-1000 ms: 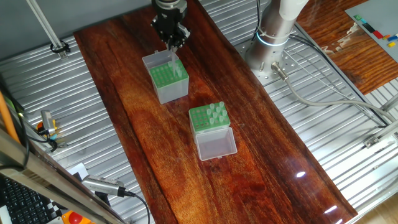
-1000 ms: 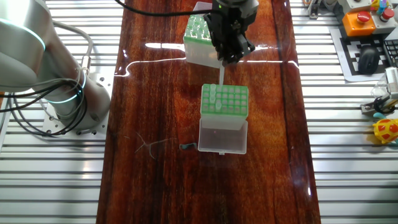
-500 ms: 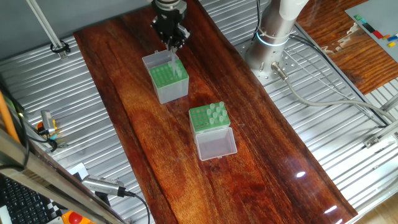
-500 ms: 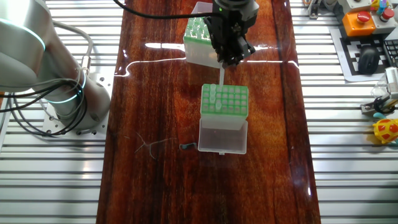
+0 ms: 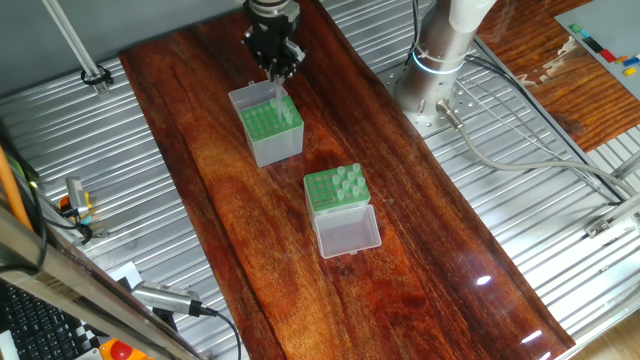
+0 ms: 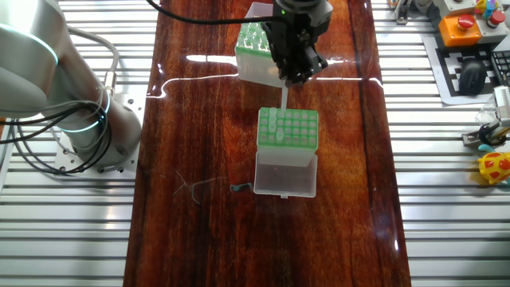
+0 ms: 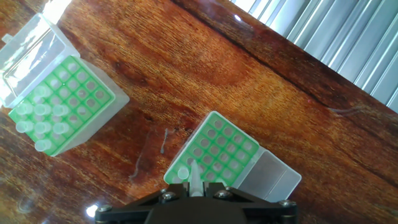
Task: Transfer all large pipette tips from one holder to another
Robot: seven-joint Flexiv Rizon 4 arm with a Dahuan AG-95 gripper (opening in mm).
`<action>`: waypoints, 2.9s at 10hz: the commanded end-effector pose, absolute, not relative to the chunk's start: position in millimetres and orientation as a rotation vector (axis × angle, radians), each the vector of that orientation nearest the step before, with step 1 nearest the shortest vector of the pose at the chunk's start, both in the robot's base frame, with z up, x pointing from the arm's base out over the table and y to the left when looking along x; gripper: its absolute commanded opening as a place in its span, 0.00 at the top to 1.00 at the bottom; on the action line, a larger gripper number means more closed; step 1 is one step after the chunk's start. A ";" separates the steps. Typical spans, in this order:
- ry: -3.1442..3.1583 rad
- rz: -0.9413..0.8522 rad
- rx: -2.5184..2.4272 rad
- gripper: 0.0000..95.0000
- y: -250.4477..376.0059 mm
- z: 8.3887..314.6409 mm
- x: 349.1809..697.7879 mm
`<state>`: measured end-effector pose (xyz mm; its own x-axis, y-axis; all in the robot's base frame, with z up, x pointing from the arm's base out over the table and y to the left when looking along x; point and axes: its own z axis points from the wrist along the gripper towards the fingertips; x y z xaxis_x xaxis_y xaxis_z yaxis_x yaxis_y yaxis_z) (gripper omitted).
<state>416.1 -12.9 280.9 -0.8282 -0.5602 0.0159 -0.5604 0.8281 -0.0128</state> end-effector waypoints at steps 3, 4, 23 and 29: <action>-2.991 0.023 0.916 1.00 -12.4 282.0 415.4; -2.991 0.022 0.918 1.00 -12.5 281.0 414.2; -3.085 -0.022 0.648 0.60 50.9 276.4 417.4; -3.086 -0.050 0.493 0.60 77.4 277.0 413.9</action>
